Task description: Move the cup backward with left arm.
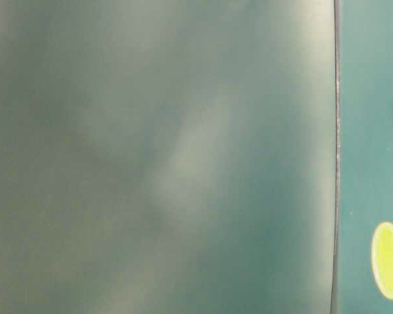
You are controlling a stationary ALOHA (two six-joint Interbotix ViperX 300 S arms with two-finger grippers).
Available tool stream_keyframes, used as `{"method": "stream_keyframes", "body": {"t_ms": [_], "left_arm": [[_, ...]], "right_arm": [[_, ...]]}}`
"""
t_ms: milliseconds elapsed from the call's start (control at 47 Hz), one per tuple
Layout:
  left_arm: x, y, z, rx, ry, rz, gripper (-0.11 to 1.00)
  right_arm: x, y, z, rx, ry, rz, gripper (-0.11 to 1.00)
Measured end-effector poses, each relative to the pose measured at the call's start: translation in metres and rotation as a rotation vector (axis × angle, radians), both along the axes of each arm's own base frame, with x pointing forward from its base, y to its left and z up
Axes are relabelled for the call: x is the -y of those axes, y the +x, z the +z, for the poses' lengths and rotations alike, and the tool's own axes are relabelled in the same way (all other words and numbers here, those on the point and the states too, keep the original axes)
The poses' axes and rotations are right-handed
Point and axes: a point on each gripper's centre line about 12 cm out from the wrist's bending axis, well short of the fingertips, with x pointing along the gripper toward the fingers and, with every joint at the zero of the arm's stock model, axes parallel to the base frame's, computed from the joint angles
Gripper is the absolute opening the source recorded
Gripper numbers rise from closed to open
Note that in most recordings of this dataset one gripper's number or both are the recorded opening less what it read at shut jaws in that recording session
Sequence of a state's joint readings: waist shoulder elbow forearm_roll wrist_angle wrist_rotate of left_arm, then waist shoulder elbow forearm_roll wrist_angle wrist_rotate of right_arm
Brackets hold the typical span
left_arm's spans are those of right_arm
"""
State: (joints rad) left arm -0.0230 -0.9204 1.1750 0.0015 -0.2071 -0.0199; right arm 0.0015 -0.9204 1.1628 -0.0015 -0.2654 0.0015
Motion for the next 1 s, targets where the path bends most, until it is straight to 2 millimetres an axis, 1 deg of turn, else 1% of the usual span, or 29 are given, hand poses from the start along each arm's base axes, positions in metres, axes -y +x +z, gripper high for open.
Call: {"method": "stream_keyframes", "body": {"t_ms": [106,192,298,340,426,532,766,1000], "left_arm": [[0.000,0.000,-0.001,-0.005,0.000,0.000,0.24],[0.000,0.001,-0.002,-0.011,-0.001,0.000,0.47],[0.000,0.002,-0.005,-0.025,-0.001,0.002,0.65],[-0.001,0.003,-0.006,-0.031,0.001,0.003,0.66],[-0.003,0.006,-0.011,-0.054,0.001,0.015,0.64],[-0.006,0.013,-0.022,-0.104,0.018,0.029,0.65],[-0.015,0.032,-0.059,-0.239,0.017,0.061,0.75],[-0.015,0.046,-0.102,-0.289,0.017,0.060,0.76]], "right_arm": [[0.000,0.000,0.000,0.002,0.000,0.000,0.00],[0.000,0.000,0.000,0.002,0.001,0.000,0.00],[0.000,0.000,0.003,0.008,0.000,0.000,0.00],[0.000,-0.001,0.004,0.011,0.000,0.000,0.00],[0.000,-0.001,0.005,0.017,0.002,0.000,0.00],[0.000,-0.003,0.007,0.026,0.002,0.000,0.00],[0.000,-0.004,0.012,0.041,0.002,0.000,0.00],[0.000,-0.004,0.016,0.054,0.002,0.000,0.00]]}}
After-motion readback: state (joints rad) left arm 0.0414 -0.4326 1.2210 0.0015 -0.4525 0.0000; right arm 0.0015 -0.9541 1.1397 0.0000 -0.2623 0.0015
